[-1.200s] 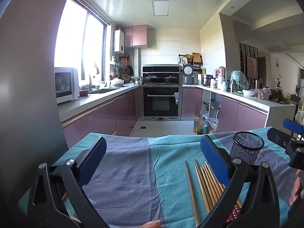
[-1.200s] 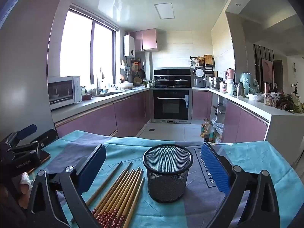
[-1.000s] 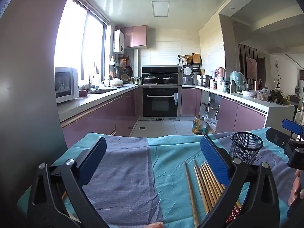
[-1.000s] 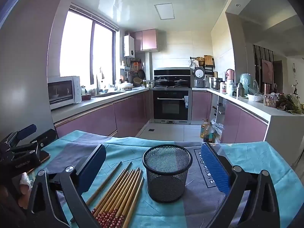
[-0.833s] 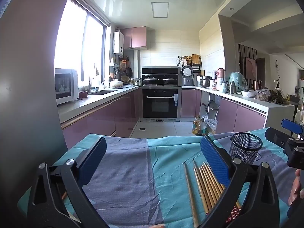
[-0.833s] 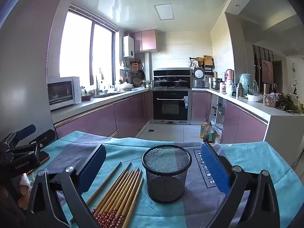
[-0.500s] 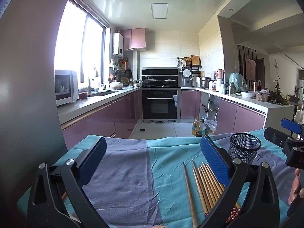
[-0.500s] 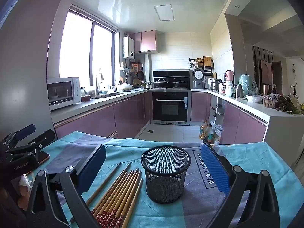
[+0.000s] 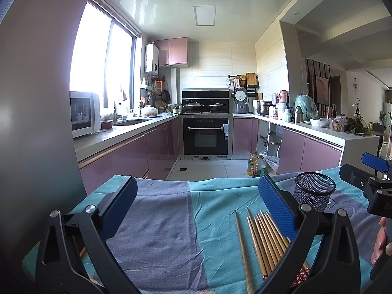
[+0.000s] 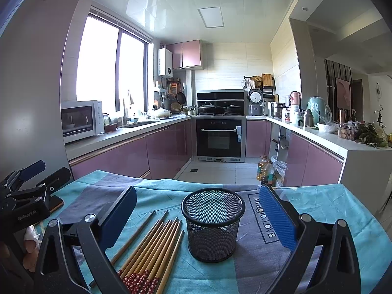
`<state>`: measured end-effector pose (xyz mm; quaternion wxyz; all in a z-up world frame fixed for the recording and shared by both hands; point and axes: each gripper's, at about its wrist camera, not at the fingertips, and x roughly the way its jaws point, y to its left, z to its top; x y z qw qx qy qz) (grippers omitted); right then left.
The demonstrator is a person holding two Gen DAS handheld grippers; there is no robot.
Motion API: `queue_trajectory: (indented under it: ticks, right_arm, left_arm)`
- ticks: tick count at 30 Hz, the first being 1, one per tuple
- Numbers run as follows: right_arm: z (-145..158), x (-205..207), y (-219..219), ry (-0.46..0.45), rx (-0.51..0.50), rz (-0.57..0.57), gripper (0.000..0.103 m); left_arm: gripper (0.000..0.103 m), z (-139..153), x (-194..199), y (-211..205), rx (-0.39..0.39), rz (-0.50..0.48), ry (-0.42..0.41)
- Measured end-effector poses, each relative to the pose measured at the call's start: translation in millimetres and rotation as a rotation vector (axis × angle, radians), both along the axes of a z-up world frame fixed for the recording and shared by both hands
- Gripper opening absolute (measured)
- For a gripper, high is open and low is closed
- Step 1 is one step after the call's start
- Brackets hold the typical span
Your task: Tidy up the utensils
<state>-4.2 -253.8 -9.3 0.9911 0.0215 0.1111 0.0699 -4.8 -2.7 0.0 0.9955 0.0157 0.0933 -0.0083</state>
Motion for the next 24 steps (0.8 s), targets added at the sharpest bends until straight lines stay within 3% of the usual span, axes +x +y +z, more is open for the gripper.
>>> queue_trajectory:
  ticks: [24]
  right_arm:
    - [-3.6, 1.7, 0.6, -0.001, 0.003, -0.008, 0.097]
  left_arm:
    - [0.097, 2.6, -1.9, -1.1, 0.001, -0.001, -0.004]
